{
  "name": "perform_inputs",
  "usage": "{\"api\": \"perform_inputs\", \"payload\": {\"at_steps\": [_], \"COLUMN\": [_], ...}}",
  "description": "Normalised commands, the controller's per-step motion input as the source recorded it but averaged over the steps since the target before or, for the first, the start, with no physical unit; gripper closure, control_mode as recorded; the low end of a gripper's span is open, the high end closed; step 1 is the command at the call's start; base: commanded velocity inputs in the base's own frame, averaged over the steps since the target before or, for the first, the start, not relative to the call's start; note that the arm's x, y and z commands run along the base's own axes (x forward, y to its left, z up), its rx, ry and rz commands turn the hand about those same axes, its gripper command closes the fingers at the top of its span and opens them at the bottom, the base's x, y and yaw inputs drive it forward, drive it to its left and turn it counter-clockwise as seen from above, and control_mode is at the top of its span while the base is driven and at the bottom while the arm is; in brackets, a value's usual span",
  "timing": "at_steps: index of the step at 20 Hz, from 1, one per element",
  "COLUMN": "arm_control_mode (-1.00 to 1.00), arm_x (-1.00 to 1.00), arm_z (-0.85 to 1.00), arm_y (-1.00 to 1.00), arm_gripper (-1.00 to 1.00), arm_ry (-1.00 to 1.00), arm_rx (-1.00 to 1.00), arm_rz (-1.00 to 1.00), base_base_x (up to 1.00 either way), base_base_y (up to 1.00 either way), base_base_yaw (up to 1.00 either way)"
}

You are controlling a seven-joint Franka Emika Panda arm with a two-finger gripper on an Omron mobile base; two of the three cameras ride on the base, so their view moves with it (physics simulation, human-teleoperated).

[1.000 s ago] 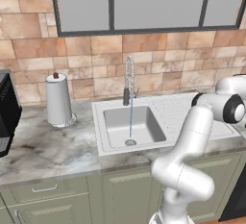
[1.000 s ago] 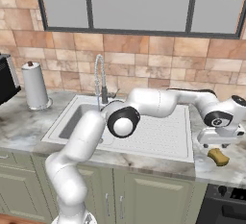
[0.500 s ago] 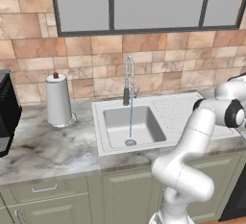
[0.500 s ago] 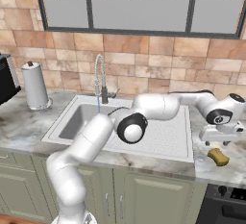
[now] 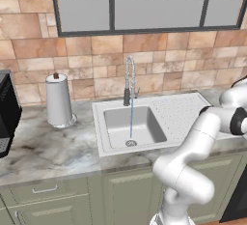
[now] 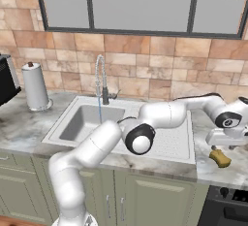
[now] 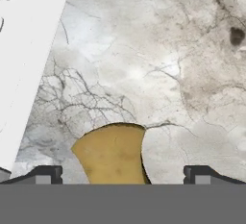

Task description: Soak the sponge with water for a few seconds and then drop it inside the sink.

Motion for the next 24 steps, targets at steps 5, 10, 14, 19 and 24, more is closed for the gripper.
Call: {"api": "perform_inputs", "payload": {"at_steps": [5, 10, 14, 19, 24], "arm_control_mode": [-1.0, -1.0, -1.0, -1.0, -1.0], "arm_x": [-0.18, -0.03, 0.0, -0.04, -0.14], "arm_z": [0.0, 0.0, -0.13, -0.29, -0.25], "arm_y": [0.05, 0.34, 0.48, 0.2, 0.0], "arm_gripper": [-1.0, -1.0, -1.0, -1.0, -1.0], "arm_ry": [0.0, 0.0, 0.0, -0.05, -0.11], "arm_rx": [0.02, 0.0, -0.03, -0.06, -0.07], "arm_rz": [0.11, 0.09, 0.06, 0.02, 0.0], "base_base_x": [0.0, 0.0, 0.0, 0.0, 0.0], "base_base_y": [0.0, 0.0, 0.0, 0.0, 0.0], "base_base_yaw": [0.0, 0.0, 0.0, 0.0, 0.0]}}
